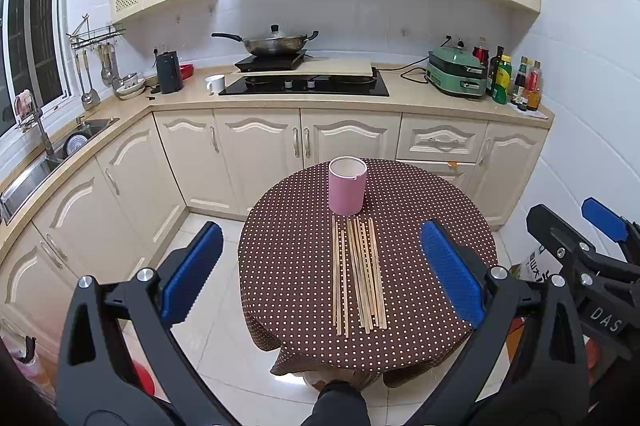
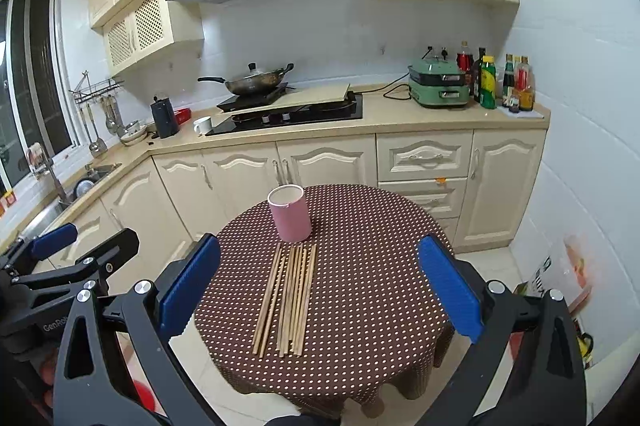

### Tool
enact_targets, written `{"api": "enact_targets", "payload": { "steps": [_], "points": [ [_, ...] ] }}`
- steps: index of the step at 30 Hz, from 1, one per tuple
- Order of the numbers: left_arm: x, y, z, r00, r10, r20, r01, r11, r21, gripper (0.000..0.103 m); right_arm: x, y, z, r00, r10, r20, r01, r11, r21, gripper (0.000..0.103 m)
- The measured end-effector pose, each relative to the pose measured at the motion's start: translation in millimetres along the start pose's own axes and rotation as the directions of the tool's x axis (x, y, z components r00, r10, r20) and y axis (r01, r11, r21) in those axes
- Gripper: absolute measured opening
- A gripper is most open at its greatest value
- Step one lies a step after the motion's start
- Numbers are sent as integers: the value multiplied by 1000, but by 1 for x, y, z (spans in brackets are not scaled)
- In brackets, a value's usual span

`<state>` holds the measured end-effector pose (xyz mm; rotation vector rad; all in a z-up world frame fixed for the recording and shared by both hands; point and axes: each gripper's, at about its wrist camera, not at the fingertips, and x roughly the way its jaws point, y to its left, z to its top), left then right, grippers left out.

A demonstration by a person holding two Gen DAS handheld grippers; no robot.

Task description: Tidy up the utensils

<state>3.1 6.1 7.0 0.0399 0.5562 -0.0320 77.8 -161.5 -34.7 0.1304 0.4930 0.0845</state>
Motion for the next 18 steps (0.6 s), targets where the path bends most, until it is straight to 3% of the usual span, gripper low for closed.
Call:
{"api": "enact_targets", "payload": {
  "steps": [18],
  "points": [
    [5,-3,-2,1000,2,1,-2,1000,0,98,8,-2,1,1000,-3,-22,3,1000,-4,95]
  ]
}}
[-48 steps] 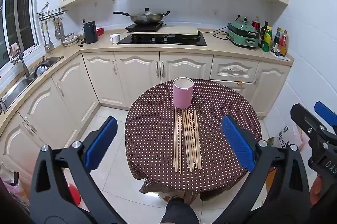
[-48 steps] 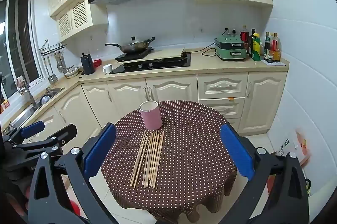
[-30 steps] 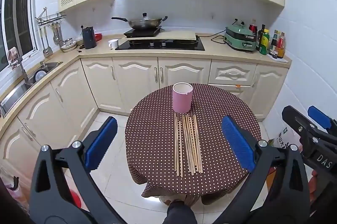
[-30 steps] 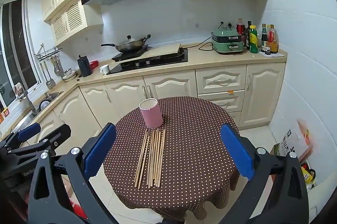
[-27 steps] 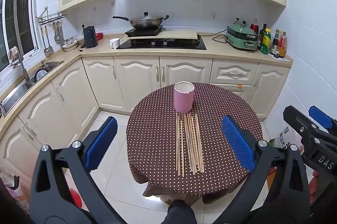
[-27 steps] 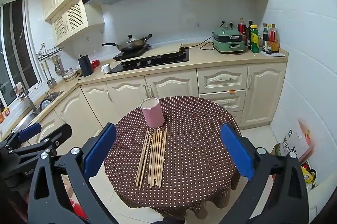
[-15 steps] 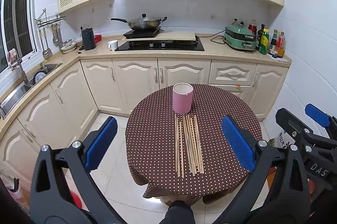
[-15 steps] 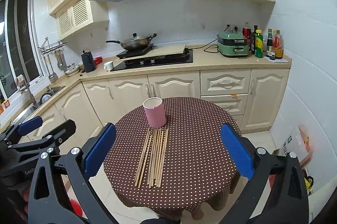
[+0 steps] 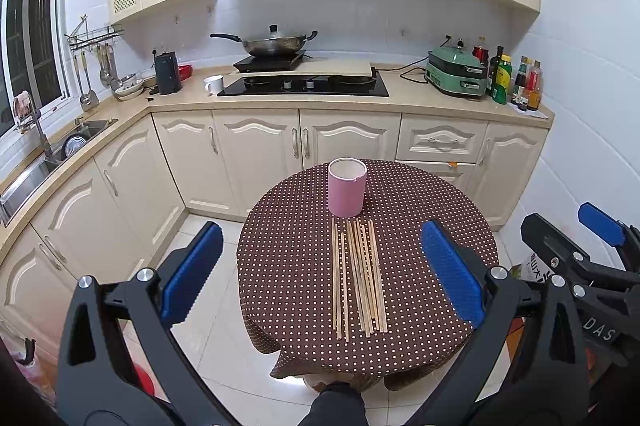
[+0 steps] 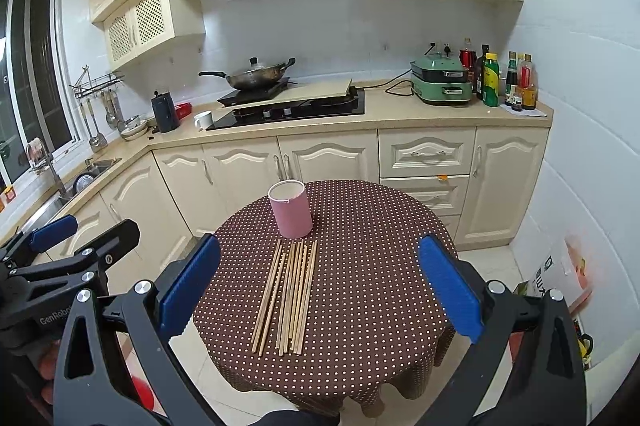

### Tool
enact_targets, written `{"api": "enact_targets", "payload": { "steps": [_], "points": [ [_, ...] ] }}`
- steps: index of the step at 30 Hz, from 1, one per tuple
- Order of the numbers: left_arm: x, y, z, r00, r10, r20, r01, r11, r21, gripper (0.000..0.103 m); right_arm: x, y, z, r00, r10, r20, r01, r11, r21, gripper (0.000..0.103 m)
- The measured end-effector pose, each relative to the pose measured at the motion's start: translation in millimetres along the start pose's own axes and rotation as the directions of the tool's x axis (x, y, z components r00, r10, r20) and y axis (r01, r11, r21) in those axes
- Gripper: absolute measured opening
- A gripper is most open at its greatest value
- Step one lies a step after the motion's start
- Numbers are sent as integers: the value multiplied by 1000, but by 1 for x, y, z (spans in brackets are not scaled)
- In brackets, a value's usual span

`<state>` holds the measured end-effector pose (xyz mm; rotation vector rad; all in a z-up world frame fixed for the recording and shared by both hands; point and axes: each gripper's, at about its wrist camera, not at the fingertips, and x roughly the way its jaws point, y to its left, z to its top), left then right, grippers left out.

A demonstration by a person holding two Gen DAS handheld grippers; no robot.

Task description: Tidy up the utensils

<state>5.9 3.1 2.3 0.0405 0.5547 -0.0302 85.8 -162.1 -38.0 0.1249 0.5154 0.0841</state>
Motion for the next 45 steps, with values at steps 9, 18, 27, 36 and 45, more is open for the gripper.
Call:
{"api": "enact_targets", "payload": {
  "steps": [9,18,27,36,45],
  "points": [
    [3,-1,1,1000,9,-8,-8,1000,7,98,4,-3,-1,1000,8,-19,-8,1000,7,95],
    [6,0,2,1000,16,-10,-15,1000,6,98,7,-2,-1,1000,10,-25,-10,1000,7,95],
    [9,4,-2,1000,27,-16,-27,1000,3,98,11,0,-2,999,14,-34,-14,1000,-1,95],
    [12,4,-4,1000,19,-20,-19,1000,-1,97,12,0,-2,999,10,-36,-10,1000,0,95],
    [11,6,-7,1000,15,-25,-15,1000,-1,97,13,-1,-5,999,9,-44,-8,1000,4,95]
  ]
}}
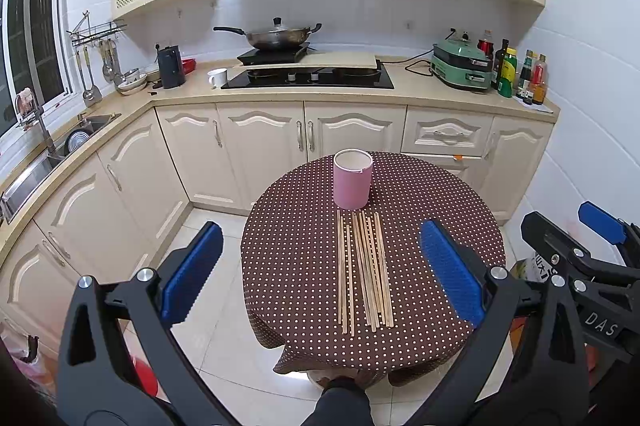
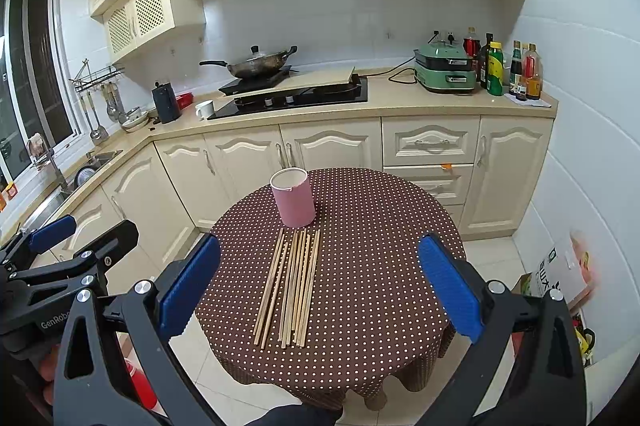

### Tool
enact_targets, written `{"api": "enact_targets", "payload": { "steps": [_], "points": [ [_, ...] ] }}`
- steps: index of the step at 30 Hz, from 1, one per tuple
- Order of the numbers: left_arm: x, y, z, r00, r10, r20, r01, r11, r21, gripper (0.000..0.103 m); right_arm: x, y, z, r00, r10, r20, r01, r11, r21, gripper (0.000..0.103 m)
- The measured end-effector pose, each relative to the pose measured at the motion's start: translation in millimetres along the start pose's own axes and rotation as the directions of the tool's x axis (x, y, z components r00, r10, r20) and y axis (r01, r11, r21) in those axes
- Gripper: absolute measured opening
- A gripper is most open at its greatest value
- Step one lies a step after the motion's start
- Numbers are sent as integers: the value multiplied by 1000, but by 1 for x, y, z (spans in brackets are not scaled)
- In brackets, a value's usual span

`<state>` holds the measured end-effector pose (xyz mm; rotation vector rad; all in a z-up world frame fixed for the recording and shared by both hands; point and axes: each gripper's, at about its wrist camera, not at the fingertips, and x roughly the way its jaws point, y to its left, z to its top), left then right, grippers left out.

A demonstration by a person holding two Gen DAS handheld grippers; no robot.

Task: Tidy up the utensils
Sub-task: 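Lower both grippers toward the wooden chopsticks beside the pink cup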

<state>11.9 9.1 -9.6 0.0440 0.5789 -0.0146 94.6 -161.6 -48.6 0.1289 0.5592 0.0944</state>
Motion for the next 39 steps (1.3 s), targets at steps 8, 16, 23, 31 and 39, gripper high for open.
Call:
{"api": "enact_targets", "payload": {
  "steps": [8,16,23,31,39],
  "points": [
    [4,-1,-4,1000,-5,-26,5,1000,0,98,6,0,-5,999,0,-36,1,1000,18,95],
    [22,-3,-12,994,-25,-103,25,1000,-5,98,18,-3,-14,994,24,-109,-19,999,48,95],
    [48,-3,-18,983,-24,-184,25,1000,1,97,45,-5,-19,969,69,-239,-51,995,81,95],
    [96,3,-22,952,-33,-303,36,999,5,97,86,-5,-29,928,106,-358,-59,989,138,90],
    [166,5,-25,897,-81,-435,73,997,-35,97,145,-11,-31,865,137,-482,-48,980,194,77]
  ]
}}
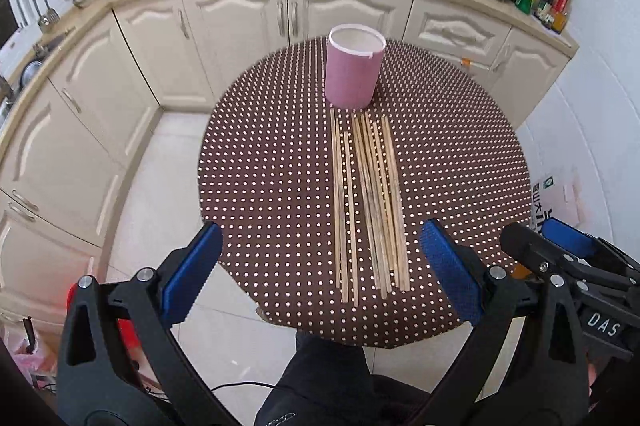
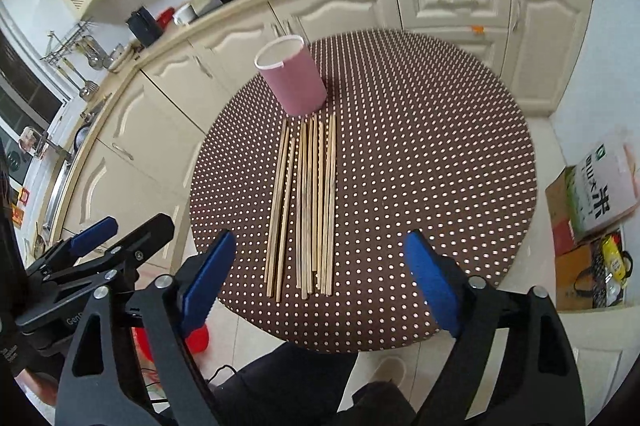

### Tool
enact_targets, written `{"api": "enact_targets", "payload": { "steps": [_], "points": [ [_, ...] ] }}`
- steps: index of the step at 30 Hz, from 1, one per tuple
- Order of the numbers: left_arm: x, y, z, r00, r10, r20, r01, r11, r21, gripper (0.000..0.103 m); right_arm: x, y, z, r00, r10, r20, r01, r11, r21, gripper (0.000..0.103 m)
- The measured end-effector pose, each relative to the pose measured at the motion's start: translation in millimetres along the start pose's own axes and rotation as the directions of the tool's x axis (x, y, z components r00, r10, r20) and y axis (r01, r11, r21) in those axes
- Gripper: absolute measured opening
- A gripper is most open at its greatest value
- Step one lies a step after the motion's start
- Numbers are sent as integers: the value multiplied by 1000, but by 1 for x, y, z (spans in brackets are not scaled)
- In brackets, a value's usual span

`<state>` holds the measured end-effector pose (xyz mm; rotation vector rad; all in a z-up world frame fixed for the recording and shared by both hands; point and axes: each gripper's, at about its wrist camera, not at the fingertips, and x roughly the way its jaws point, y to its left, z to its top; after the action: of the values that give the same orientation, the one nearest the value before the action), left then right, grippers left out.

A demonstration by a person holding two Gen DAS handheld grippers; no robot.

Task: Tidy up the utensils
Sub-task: 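Lower both grippers toward the wooden chopsticks beside the pink cup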

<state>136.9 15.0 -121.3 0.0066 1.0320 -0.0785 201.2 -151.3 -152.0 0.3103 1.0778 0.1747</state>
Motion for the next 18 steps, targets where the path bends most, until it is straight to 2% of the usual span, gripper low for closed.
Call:
{"api": "enact_targets", "payload": {
  "steps": [5,9,18],
  "points": [
    [40,10,14,997,-22,-80,21,1000,-14,97,40,-6,19,997,4,-82,0,999,48,66],
    [75,20,26,985,-56,-163,48,997,-53,97,70,-9,35,989,-18,-147,26,998,53,55],
    [150,30,57,956,-58,-287,42,997,-60,96,125,-21,65,966,-77,-246,98,992,74,37]
  ]
}}
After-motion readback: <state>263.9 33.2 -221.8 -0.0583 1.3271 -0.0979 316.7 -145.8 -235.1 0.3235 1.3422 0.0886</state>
